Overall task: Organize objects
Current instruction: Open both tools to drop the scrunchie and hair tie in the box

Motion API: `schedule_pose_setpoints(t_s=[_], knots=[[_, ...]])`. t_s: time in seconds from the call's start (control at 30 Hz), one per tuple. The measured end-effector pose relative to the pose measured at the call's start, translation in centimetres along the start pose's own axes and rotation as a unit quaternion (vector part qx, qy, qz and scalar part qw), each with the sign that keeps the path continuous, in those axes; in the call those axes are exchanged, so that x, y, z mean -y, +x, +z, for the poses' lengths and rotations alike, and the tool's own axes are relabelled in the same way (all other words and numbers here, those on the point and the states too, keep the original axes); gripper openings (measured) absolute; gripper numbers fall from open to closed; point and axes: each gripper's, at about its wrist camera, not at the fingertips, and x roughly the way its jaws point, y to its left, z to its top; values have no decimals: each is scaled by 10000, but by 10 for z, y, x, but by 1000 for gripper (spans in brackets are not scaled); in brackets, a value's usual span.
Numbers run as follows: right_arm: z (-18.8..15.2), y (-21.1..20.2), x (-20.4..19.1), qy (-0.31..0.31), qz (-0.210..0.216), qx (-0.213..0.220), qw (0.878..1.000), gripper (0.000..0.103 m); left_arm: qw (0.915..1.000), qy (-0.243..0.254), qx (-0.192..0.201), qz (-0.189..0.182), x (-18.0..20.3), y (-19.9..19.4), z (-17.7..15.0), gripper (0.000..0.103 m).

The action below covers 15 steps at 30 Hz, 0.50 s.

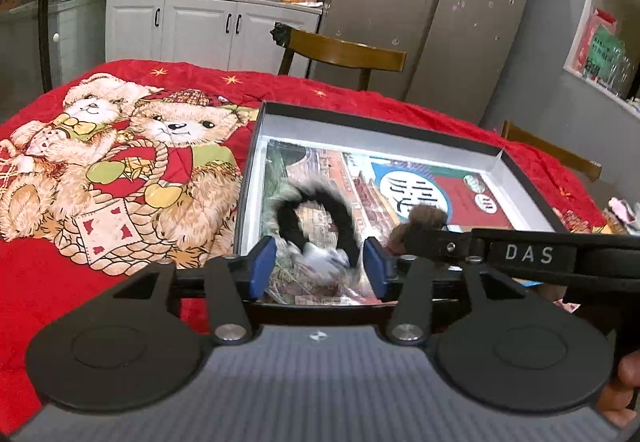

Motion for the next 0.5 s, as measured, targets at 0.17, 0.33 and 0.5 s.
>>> schedule_pose_setpoints(t_s=[0.17,0.33,0.5], knots=[[5,-12,-2,-16,97,184,9998,64,9996,-237,118,-102,-10,-10,5,64],[8,-34,-10,-120,224,513,9984,74,9995,-135,299,-39,-8,-22,8,64],[5,-73,-24,-374,214,969,9944,79,9970,210,741,-107,7,-59,13,67]])
